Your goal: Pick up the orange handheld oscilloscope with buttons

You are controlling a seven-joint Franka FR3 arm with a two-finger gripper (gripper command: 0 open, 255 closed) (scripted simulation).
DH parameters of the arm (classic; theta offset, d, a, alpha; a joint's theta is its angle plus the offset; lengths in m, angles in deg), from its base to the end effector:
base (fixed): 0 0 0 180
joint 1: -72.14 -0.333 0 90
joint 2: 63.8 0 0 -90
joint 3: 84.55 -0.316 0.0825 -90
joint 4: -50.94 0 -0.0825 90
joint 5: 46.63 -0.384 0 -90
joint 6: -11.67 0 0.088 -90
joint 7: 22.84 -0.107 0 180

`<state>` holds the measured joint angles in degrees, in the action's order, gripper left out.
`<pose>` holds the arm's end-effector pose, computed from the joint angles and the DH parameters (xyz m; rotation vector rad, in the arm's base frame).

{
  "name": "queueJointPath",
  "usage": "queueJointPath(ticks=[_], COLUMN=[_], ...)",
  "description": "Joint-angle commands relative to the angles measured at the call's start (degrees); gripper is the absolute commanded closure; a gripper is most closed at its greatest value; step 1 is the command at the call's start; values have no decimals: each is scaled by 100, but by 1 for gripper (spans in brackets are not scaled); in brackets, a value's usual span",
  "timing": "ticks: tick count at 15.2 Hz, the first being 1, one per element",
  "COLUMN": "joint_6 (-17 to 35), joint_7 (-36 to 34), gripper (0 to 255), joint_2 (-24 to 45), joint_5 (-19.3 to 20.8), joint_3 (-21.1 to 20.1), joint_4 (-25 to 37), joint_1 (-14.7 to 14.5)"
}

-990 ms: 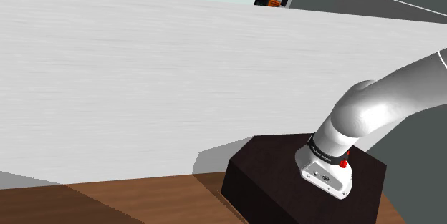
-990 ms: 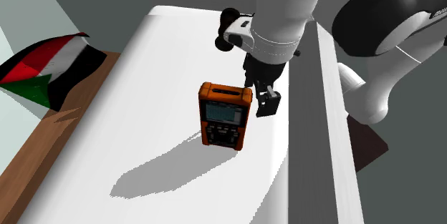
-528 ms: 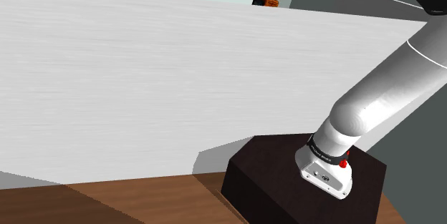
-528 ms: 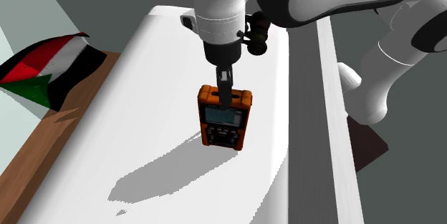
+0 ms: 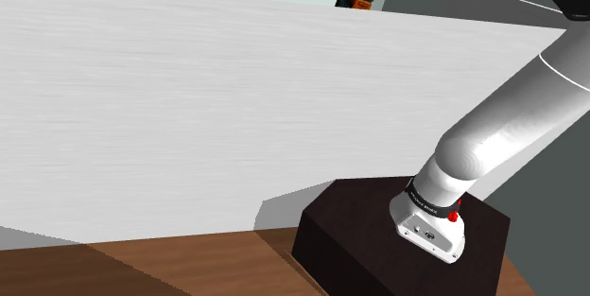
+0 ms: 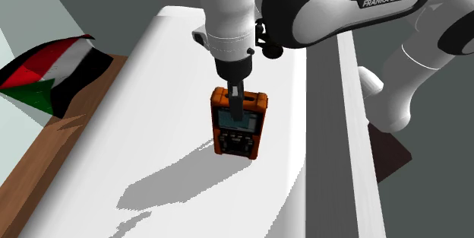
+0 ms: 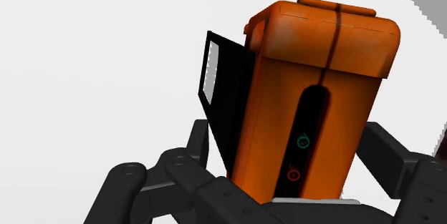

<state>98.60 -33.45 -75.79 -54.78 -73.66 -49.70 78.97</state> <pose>0.4617 -0.1415 0.6409 -2.8719 0.7097 0.0335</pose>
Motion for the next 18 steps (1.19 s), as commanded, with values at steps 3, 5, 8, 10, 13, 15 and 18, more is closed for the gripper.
queueJointPath(ticks=[3, 5, 8, 10, 13, 15, 18], joint_6=[29, 28, 21, 26, -214, -376, -624], joint_7=[5, 6, 10, -1, -27, -43, -67], gripper=[255, 255, 255, 255, 255, 255, 255], joint_2=[-7, -10, -4, -4, 68, 124, 220], joint_5=[2, 2, 2, 0, -14, -25, -46], joint_3=[1, 1, 4, -4, 5, 12, 25], joint_4=[-34, -36, -24, -28, 284, 502, 846], joint_1=[1, 2, 3, 0, -2, -4, -4])
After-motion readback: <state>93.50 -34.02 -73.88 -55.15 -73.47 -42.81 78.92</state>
